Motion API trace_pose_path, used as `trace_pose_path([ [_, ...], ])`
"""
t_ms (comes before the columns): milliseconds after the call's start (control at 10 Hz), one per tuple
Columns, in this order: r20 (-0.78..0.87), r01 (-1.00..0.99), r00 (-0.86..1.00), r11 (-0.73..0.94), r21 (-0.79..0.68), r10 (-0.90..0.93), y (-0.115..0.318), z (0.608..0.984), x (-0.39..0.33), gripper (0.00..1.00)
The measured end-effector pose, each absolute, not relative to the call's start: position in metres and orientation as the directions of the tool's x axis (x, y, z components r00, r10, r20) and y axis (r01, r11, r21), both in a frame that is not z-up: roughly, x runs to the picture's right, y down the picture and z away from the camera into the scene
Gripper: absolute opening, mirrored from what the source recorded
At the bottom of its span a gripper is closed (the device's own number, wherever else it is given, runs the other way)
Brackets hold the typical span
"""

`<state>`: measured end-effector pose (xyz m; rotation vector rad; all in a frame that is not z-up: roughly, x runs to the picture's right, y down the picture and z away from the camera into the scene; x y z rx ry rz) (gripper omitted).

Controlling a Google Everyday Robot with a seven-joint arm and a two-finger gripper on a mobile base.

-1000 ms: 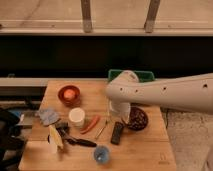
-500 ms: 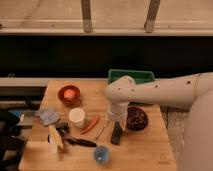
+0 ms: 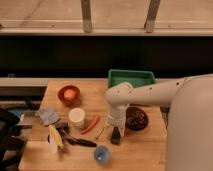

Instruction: Place eraser in paper cup

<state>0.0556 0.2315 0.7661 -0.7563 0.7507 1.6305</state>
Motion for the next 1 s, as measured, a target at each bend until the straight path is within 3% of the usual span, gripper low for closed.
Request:
trace_pose_path([
  [1000,-0.8,-0.967,-0.252,-0.161,0.196,0.544,0.217,0.816,0.098,0.62],
])
